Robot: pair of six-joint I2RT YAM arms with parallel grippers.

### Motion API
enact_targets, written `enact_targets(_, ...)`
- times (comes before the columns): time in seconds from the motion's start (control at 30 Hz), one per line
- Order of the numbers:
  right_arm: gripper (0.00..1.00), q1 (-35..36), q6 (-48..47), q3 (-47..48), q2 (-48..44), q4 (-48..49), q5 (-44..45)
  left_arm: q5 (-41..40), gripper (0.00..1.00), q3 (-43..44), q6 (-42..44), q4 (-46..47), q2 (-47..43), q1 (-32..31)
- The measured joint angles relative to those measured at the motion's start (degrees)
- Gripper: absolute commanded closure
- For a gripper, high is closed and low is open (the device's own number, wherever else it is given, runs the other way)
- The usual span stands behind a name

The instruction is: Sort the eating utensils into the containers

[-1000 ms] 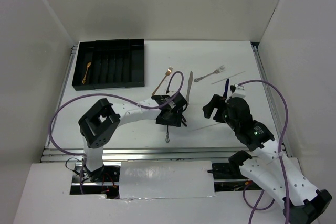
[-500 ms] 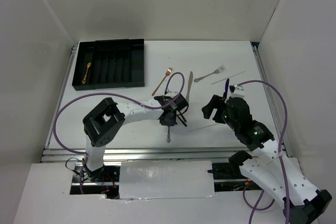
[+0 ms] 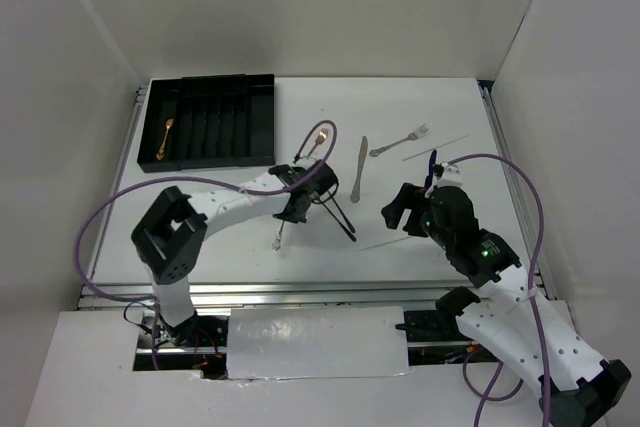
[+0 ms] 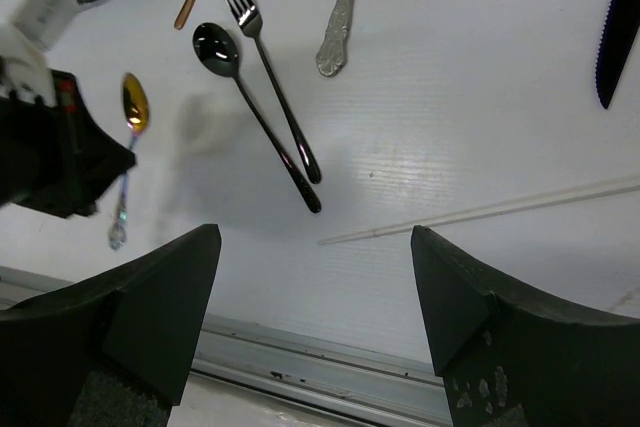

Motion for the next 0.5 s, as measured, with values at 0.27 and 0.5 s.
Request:
enact_targets(0.27,0.16,0.0,0.0,0.0,0.2,0.9,-1.0,-3.5,1.00,1.0,19.7,1.0,-15.8,12.7)
enact_targets(0.5,0.16,0.0,1.0,1.8,-0.2,0.9,-2.2,-1.7,1.00,9.0,30.8,4.7,-16.2,34.0)
